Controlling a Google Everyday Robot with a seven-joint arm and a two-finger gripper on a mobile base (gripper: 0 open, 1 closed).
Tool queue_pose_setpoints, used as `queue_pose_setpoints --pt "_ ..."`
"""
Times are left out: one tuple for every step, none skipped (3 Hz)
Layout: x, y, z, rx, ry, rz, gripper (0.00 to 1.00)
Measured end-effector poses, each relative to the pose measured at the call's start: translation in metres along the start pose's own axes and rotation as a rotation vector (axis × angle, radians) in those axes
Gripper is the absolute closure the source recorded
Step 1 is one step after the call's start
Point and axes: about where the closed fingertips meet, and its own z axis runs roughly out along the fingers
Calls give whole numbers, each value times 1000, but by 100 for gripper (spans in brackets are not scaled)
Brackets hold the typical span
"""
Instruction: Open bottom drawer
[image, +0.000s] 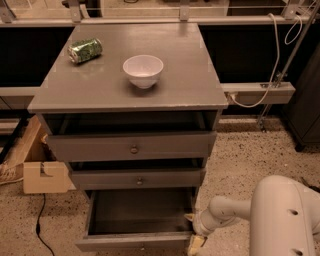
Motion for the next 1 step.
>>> queue_pose_setpoints --pt "-1 -4 -34 57 -6 15 0"
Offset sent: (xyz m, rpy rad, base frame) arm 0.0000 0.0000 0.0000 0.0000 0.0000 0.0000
